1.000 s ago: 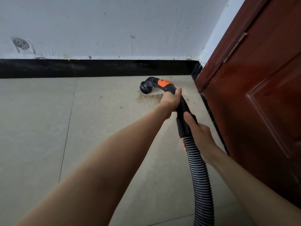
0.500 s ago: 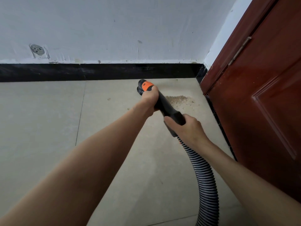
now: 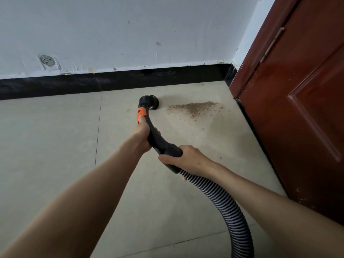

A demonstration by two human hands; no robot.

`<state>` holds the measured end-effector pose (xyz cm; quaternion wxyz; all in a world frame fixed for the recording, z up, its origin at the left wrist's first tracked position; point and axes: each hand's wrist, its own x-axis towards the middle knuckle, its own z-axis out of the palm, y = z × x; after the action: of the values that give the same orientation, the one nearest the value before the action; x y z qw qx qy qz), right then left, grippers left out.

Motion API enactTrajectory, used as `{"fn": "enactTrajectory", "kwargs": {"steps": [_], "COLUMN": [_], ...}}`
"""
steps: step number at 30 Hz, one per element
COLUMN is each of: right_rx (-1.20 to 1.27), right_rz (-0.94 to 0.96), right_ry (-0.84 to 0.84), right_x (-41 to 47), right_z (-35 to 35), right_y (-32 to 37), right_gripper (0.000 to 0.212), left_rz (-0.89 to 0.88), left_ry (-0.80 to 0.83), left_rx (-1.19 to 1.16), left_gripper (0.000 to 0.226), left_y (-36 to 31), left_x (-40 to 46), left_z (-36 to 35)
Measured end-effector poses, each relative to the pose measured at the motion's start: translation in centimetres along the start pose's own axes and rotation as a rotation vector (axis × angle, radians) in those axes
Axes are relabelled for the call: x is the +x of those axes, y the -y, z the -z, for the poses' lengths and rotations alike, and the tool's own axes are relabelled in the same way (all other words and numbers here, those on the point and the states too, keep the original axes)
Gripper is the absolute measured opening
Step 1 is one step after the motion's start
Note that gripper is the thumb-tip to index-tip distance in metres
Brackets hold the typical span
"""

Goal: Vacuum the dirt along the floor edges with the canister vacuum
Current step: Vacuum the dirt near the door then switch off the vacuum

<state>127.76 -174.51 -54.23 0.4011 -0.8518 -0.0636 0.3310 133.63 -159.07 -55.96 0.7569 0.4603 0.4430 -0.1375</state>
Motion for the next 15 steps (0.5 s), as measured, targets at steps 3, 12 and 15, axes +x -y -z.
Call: {"fn": "enactTrajectory", "kwargs": {"steps": [3,12,15], "right_rx": [0.032,0.047,0.091], "right_rz": [0.017,-0.002,-0.017], "right_ry": [-0.006,-0.125,-0.135], "right_x": [-0.6,-2.3,-2.8], "right_z": [-0.4,0.0,0.6], "right_y": [-0.6,-2.0,-2.2], "right_gripper": [0.045,0.047,0.048], "left_rz": [0.017,0.047,0.036], "left_ry": [0.019,0.037,0.033], "left_rx": [0.007,0.069,0.111], "left_gripper": [0.077,0.083,0.076], "left_y": [0.8,1.6,1.5], "left_x": [-0.3,-2.1,-2.6], "left_z": [0.4,-1.3,-2.4]}}
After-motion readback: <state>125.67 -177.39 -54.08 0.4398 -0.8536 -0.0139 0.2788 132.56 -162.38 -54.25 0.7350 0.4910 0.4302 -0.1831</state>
